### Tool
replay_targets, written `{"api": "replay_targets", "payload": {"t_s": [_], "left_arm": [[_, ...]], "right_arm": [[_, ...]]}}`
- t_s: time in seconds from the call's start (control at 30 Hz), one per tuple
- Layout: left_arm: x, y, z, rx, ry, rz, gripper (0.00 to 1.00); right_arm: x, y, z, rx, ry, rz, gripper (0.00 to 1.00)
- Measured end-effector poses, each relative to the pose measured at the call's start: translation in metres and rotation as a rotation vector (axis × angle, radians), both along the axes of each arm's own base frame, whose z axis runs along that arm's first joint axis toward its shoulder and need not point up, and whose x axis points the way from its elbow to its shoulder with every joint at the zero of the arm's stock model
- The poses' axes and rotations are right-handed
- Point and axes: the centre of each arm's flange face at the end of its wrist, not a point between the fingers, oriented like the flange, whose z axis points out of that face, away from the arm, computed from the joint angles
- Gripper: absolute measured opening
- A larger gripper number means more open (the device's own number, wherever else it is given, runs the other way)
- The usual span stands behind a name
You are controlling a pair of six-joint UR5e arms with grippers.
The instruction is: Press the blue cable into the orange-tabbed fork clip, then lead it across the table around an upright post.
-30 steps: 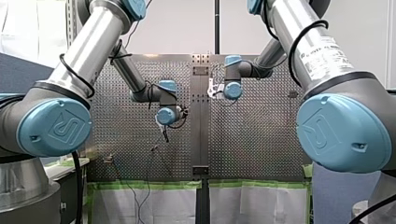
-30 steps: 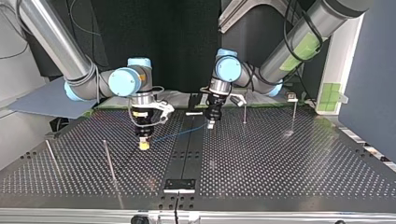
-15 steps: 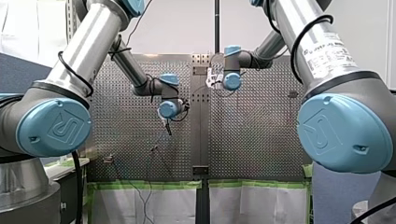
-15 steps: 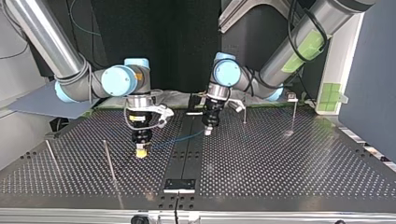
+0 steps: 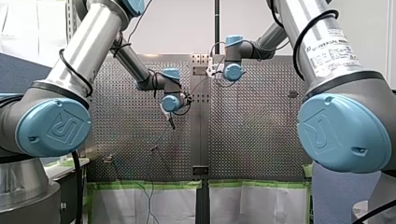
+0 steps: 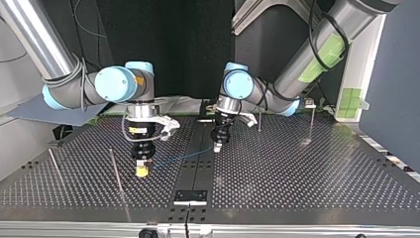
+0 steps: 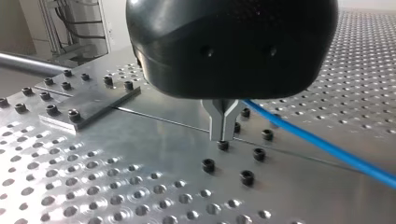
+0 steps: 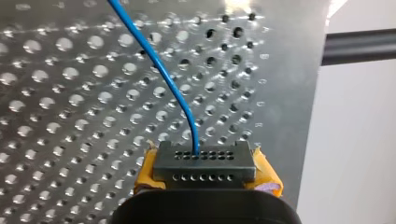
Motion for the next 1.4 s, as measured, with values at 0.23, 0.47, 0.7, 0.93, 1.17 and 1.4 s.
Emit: {"api": "replay_targets", "payload": {"t_s": [0.23,0.47,0.7,0.93,1.17,1.4], "left_arm": [[0.007,-0.010,0.019,-0.014,-0.014,-0.011,0.00],[0.013,-0.023,0.044,-0.043,-0.034,-0.031,0.00],[0.013,-0.036,0.061,-0.055,-0.045,-0.052,0.00],[0.013,-0.046,0.075,-0.067,-0.053,-0.068,0.00],[0.017,-0.054,0.097,-0.113,-0.072,-0.089,0.00],[0.019,-0.058,0.105,-0.158,-0.073,-0.119,0.00]], "right_arm": [[-0.004,-0.002,0.018,-0.013,-0.010,-0.006,0.00],[-0.015,-0.005,0.039,-0.032,-0.029,-0.018,0.00],[-0.026,-0.010,0.047,-0.037,-0.042,-0.032,0.00],[-0.040,-0.017,0.054,-0.038,-0.052,-0.053,0.00],[-0.058,-0.027,0.059,-0.035,-0.057,-0.081,0.00],[-0.075,-0.038,0.059,-0.027,-0.055,-0.109,0.00]]}}
